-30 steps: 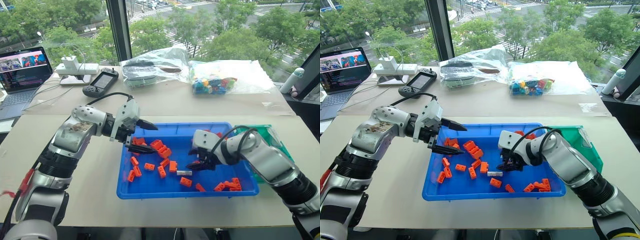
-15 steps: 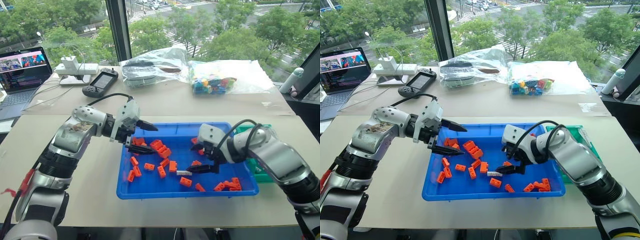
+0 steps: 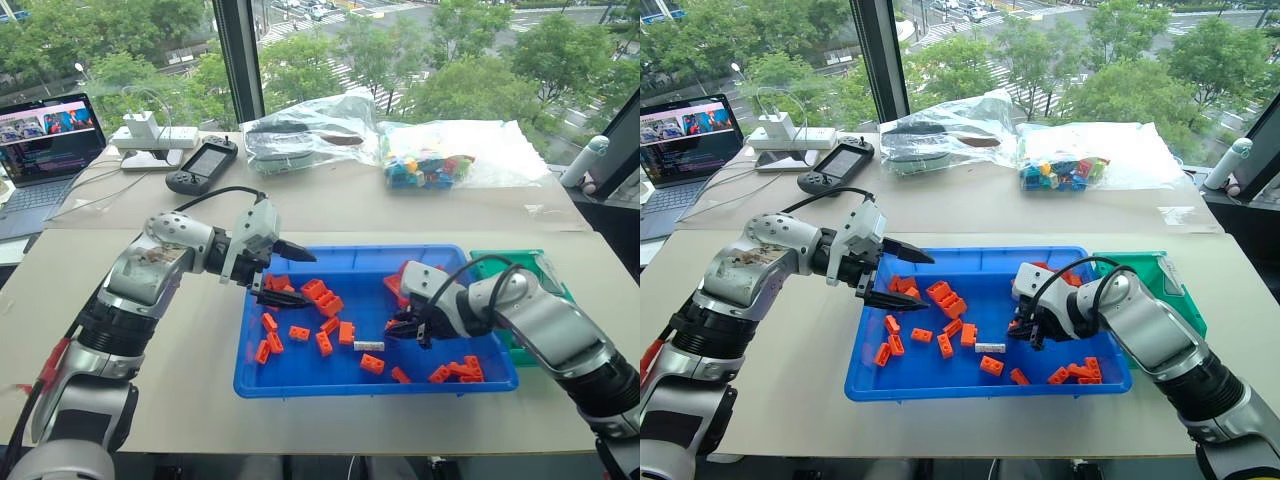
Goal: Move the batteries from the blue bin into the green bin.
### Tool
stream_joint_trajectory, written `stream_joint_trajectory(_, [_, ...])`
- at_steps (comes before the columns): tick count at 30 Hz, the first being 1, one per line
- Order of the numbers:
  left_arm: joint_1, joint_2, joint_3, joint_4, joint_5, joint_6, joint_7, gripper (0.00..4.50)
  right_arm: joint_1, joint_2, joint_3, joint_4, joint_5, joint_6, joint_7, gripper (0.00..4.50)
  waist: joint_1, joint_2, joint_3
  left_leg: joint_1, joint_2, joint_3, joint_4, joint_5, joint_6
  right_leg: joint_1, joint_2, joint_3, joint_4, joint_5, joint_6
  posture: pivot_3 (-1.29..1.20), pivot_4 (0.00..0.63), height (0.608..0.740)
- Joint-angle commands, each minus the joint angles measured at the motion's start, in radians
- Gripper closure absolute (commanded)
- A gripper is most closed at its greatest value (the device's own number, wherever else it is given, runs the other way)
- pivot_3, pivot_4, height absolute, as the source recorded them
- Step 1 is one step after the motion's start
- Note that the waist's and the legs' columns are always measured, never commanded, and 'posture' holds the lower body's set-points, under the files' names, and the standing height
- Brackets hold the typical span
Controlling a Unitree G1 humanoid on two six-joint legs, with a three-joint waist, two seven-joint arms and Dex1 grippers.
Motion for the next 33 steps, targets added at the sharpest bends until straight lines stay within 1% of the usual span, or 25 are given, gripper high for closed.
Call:
stream_joint_trajectory(1, [-0.016,-0.002,0.029,-0.023,-0.019,0.008,0.012,0.00,-0.041,-0.020,-0.085,-0.020,0.028,-0.027,0.017,4.05,0.000,0.000,0.000,0.000,0.000,0.000,0.000,0.000,0.000,0.000,0.000,0.000,0.000,0.000,0.000,0.00,0.150,0.732])
stream_joint_trajectory(4, [-0.019,0.004,0.030,-0.024,-0.020,0.008,0.010,0.00,-0.115,-0.026,-0.139,0.031,0.006,-0.057,-0.006,4.05,-0.001,0.000,0.000,0.000,0.000,0.000,0.000,0.000,0.000,0.000,0.000,0.000,0.000,0.000,0.000,0.00,0.150,0.732])
stream_joint_trajectory(8, [-0.018,0.007,0.027,-0.025,-0.019,0.006,0.010,0.00,-0.159,-0.066,-0.129,0.099,-0.060,-0.135,-0.014,4.05,0.002,0.000,0.000,0.000,0.000,0.000,0.000,0.000,0.000,-0.001,0.000,0.000,0.000,0.000,0.000,0.00,0.150,0.732])
stream_joint_trajectory(12, [-0.017,0.005,0.027,-0.028,-0.018,0.001,0.015,0.00,-0.167,-0.055,-0.128,0.184,-0.109,-0.212,-0.037,4.05,0.002,0.000,0.000,0.000,0.000,0.000,0.000,0.000,0.000,0.000,0.000,0.000,0.000,0.000,0.000,0.00,0.150,0.732])
stream_joint_trajectory(14, [-0.017,0.005,0.028,-0.028,-0.018,0.000,0.016,0.00,-0.159,-0.064,-0.123,0.204,-0.131,-0.234,-0.035,3.05,0.001,0.000,0.000,0.000,0.000,0.001,0.000,0.000,0.000,0.000,0.000,0.000,0.000,0.000,0.000,0.00,0.150,0.732])
stream_joint_trajectory(15, [-0.016,0.005,0.028,-0.028,-0.017,0.000,0.016,0.00,-0.155,-0.068,-0.123,0.210,-0.139,-0.242,-0.034,2.84,0.001,0.000,0.000,0.000,0.000,0.000,0.000,0.000,0.000,0.000,0.000,0.000,0.000,0.000,0.000,0.00,0.150,0.732])
stream_joint_trajectory(19, [-0.012,0.009,0.026,-0.027,-0.014,-0.002,0.015,0.00,-0.153,-0.051,-0.154,0.194,-0.118,-0.226,-0.029,1.48,0.001,0.000,0.000,0.000,0.000,0.001,0.000,0.000,0.000,0.000,0.000,0.000,0.000,0.000,0.000,0.00,0.150,0.732])
stream_joint_trajectory(23, [-0.008,0.014,0.025,-0.032,-0.014,-0.002,0.013,0.00,-0.129,-0.047,-0.143,0.097,-0.067,-0.177,0.013,0.16,-0.001,0.000,0.000,0.000,0.000,0.000,0.000,0.000,0.000,-0.001,0.000,0.000,0.000,0.000,0.000,0.00,0.150,0.732])
stream_joint_trajectory(24, [-0.008,0.014,0.025,-0.032,-0.014,-0.002,0.013,0.00,-0.123,-0.045,-0.138,0.078,-0.057,-0.168,0.020,0.05,-0.001,0.000,0.000,0.000,0.000,0.000,0.000,0.000,0.000,-0.001,0.000,0.000,0.000,0.000,0.000,0.00,0.150,0.732])
stream_joint_trajectory(29, [-0.006,0.014,0.025,-0.034,-0.015,-0.001,0.012,0.00,-0.072,-0.040,-0.085,-0.039,0.004,-0.096,0.069,0.05,0.000,0.000,0.000,0.000,0.000,0.000,0.000,0.000,0.000,0.000,0.000,0.000,0.000,0.000,0.000,0.00,0.150,0.732])
stream_joint_trajectory(33, [-0.005,0.016,0.018,-0.032,-0.008,-0.008,0.008,0.00,-0.050,-0.010,-0.049,-0.074,0.020,-0.052,0.057,0.05,0.000,0.000,0.000,0.000,0.000,0.000,0.000,0.000,0.000,0.000,0.000,0.000,0.000,0.000,0.000,0.00,0.150,0.732])
